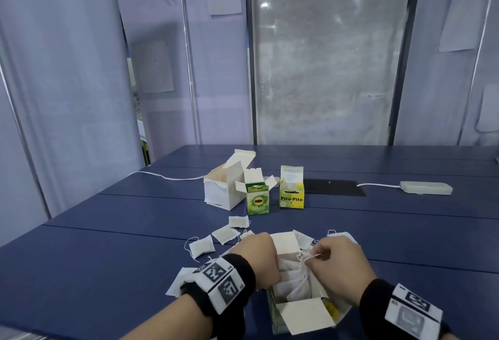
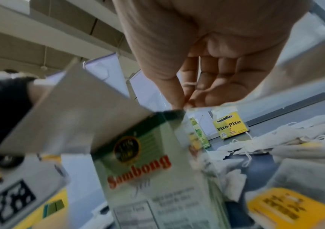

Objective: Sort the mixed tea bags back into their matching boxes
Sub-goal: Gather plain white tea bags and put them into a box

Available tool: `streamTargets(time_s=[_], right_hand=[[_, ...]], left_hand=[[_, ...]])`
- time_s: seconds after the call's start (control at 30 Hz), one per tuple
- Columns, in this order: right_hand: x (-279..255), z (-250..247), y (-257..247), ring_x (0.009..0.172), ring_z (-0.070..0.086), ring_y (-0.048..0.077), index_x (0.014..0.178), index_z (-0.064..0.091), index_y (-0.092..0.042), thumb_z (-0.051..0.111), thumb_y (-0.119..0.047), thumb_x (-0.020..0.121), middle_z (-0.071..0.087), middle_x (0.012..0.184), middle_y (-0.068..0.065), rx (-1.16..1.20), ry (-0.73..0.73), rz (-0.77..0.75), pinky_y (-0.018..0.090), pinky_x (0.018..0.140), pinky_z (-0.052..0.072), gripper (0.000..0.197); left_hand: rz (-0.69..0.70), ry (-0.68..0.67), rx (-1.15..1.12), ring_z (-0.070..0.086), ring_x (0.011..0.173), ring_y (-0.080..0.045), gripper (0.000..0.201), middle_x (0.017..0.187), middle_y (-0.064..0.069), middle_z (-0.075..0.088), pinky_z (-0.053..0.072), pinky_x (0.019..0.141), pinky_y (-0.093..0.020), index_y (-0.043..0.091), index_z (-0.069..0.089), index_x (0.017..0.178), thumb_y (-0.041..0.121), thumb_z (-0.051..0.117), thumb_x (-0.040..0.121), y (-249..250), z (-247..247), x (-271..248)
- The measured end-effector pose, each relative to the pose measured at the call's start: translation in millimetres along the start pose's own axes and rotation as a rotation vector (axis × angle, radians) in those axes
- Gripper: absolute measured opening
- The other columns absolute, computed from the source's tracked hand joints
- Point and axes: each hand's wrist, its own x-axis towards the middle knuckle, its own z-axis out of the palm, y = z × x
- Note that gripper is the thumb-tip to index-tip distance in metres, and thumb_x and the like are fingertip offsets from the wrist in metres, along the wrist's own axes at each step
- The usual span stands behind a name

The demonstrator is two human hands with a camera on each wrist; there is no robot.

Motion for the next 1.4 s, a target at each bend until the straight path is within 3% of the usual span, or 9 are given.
streamTargets(time_s=[0.2,0.33,0.47,0.63,0.83,0.9,1.0,1.17,1.4], right_hand=[[15,-10,-9,0.067,0.061,0.004,0.074,0.070,-0.022,0.065,-0.010,0.083,0.069,0.077,-0.005,0.125,-0.098,0.047,0.014,0.057,0.043,0.017],[14,-15,-18,0.055,0.061,0.011,0.090,0.067,-0.011,0.048,0.011,0.087,0.073,0.087,0.009,0.487,-0.248,0.115,0.021,0.046,0.044,0.030],[12,-33,-9,0.079,0.070,0.013,0.090,0.069,-0.015,0.041,0.020,0.083,0.074,0.090,0.000,0.568,-0.075,0.077,0.018,0.057,0.051,0.045],[-2,-46,22,0.086,0.065,0.005,0.083,0.070,-0.022,0.058,0.002,0.085,0.071,0.090,-0.008,0.300,-0.009,0.055,0.016,0.067,0.047,0.027],[-15,-35,26,0.087,0.063,0.006,0.093,0.067,-0.023,0.068,-0.013,0.083,0.069,0.095,-0.004,0.236,-0.221,0.103,0.012,0.070,0.049,0.014],[-18,-30,21,0.094,0.061,0.006,0.101,0.064,-0.028,0.067,-0.023,0.084,0.065,0.103,-0.010,0.140,-0.227,0.098,0.020,0.079,0.052,0.018],[-23,-27,5,0.114,0.042,0.009,0.110,0.057,-0.043,0.060,-0.043,0.083,0.047,0.116,-0.023,-0.353,-0.106,-0.120,0.035,0.098,0.035,0.026],[-20,-26,-30,0.102,0.033,0.015,0.109,0.065,-0.041,0.057,-0.043,0.087,0.046,0.104,-0.016,-0.691,-0.167,-0.554,0.038,0.087,0.020,0.024],[-16,-18,-42,0.100,0.035,0.022,0.099,0.072,-0.031,0.059,-0.029,0.089,0.052,0.104,-0.005,-0.892,-0.276,-0.605,0.039,0.078,0.019,0.016]], left_hand=[[0.032,0.043,-0.160,0.067,0.089,-0.020,0.016,0.090,-0.004,0.074,0.056,0.079,-0.030,0.015,0.077,0.088,0.019,0.067,0.077,-5,9,6],[0.032,0.085,-0.215,0.066,0.088,-0.017,0.017,0.092,-0.003,0.074,0.054,0.078,-0.026,0.016,0.077,0.090,0.027,0.068,0.081,-10,11,7],[0.050,0.107,-0.336,0.063,0.078,-0.014,0.018,0.085,0.000,0.072,0.051,0.065,-0.022,0.015,0.075,0.082,0.027,0.062,0.084,-18,6,4],[-0.023,0.120,-0.657,0.058,0.067,-0.021,0.017,0.090,-0.003,0.058,0.054,0.063,-0.034,0.018,0.054,0.092,0.025,0.067,0.083,-28,0,-5],[-0.108,-0.062,-0.993,0.063,0.053,-0.025,0.028,0.093,-0.012,0.056,0.059,0.057,-0.040,0.015,0.042,0.108,0.000,0.055,0.087,-21,14,-11],[-0.109,-0.056,-0.997,0.063,0.053,-0.025,0.025,0.095,-0.015,0.057,0.059,0.057,-0.040,0.016,0.043,0.104,0.000,0.053,0.087,-20,17,-11],[-0.087,-0.058,-0.964,0.060,0.046,-0.020,0.018,0.088,-0.014,0.060,0.057,0.050,-0.035,0.013,0.047,0.098,0.002,0.056,0.087,-21,16,-11],[-0.119,-0.044,-0.949,0.062,0.048,-0.019,0.008,0.081,-0.010,0.058,0.058,0.051,-0.035,0.011,0.052,0.092,0.005,0.056,0.090,-21,18,-12],[-0.108,-0.050,-0.931,0.059,0.051,-0.018,0.007,0.084,-0.008,0.057,0.057,0.052,-0.035,0.013,0.054,0.092,0.006,0.056,0.091,-22,15,-17]])
